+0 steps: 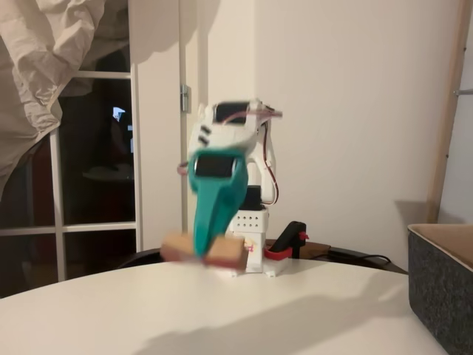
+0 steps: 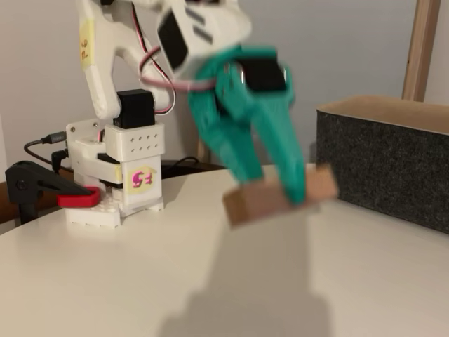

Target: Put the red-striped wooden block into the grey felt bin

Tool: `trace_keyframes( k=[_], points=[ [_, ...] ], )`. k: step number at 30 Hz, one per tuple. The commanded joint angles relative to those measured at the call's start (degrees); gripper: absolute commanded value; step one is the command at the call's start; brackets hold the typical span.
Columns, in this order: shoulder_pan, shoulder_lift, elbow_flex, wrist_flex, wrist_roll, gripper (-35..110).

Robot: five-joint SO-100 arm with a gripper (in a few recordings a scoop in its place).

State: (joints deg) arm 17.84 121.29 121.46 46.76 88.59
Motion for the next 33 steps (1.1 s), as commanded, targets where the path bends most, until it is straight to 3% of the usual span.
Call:
trace_keyframes(
  k=[1, 17, 33],
  points=[
    [-1.05, 5.8, -4.39, -0.62, 1.32, 5],
    [-12.83, 5.62, -29.36, -3.34, 6.68, 4],
    [-45.0, -0.35, -30.41, -3.16, 1.76, 6]
  ],
)
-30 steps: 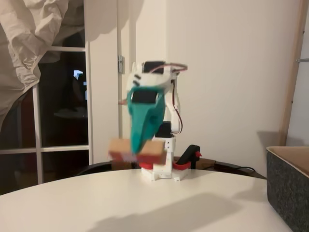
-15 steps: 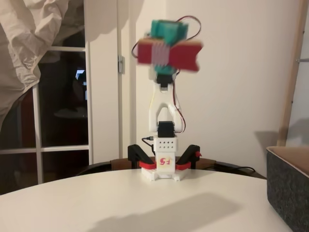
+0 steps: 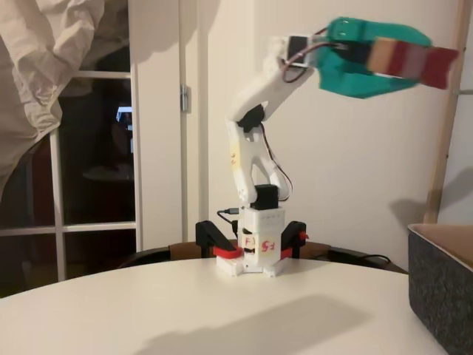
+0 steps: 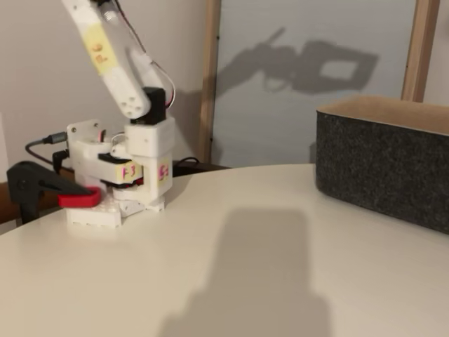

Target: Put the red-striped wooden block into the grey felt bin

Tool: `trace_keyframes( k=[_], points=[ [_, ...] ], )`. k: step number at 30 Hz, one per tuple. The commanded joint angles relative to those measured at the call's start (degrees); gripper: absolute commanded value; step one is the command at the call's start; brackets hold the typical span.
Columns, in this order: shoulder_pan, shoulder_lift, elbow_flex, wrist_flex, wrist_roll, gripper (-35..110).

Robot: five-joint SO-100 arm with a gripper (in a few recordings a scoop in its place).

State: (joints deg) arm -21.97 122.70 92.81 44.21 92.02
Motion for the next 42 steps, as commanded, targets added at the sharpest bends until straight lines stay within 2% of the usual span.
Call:
trace_keyframes(
  k=[1, 10, 28, 35, 42],
  points=[
    [-7.29, -3.08, -1.76, -0.62, -2.99, 7],
    [-16.7, -16.7, -2.11, -7.47, -14.41, 9],
    [-14.33, -34.54, -1.41, -10.72, -27.25, 6],
    [-14.24, -36.56, -1.23, -10.2, -29.88, 16],
    [-14.68, -36.04, -1.23, -4.92, -32.7, 37]
  ],
)
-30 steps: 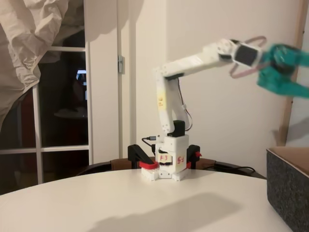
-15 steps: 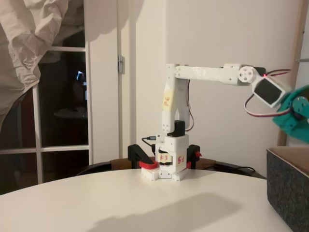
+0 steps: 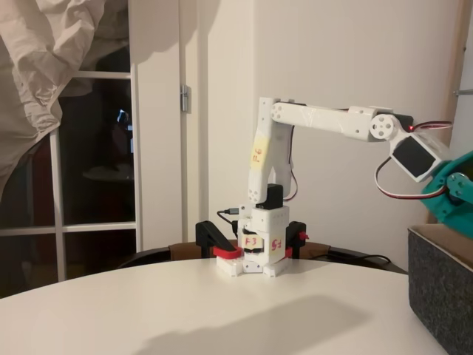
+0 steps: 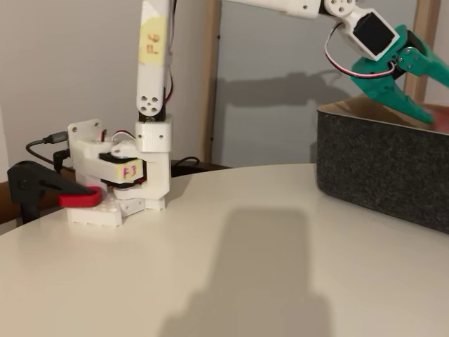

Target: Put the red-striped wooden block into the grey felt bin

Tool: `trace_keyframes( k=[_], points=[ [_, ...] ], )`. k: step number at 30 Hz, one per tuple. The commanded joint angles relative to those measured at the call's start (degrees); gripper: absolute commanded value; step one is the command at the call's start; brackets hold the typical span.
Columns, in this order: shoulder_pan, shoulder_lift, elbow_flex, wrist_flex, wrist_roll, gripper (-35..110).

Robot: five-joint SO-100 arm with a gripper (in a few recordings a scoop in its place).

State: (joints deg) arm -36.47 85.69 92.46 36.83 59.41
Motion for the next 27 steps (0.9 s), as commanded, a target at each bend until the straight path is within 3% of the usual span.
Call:
trace_keyframes(
  k=[1, 17, 27],
  points=[
    [0.09, 1.23, -0.88, 2.99, 0.09, 38],
    [9.05, 25.75, 1.85, 24.35, 12.83, 32],
    [29.0, 41.48, 9.05, 24.79, 17.4, 7]
  ],
)
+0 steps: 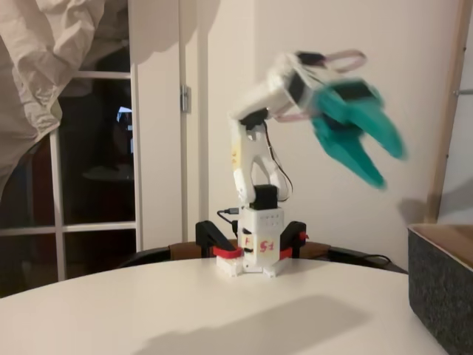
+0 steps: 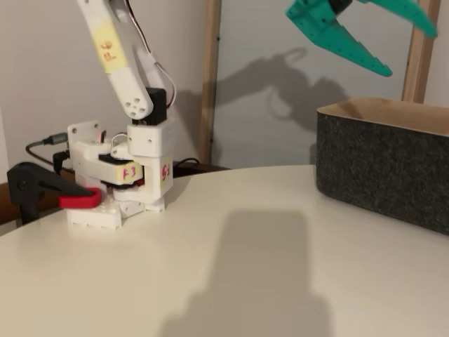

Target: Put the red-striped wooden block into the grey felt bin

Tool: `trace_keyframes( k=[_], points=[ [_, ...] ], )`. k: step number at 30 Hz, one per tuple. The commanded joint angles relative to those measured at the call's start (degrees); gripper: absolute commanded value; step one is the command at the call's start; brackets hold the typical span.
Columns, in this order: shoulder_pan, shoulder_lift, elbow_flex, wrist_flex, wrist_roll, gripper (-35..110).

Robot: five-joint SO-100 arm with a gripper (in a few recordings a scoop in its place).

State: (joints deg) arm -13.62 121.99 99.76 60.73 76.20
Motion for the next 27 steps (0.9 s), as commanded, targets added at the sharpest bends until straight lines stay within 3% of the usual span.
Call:
trace_keyframes(
  k=[1, 16, 27],
  points=[
    [9.14, 5.89, 2.46, 0.97, 0.0, 5],
    [48.78, 7.12, 13.1, 4.92, 6.24, 0],
    [61.79, 19.95, 36.83, 3.52, 13.97, 0]
  ],
)
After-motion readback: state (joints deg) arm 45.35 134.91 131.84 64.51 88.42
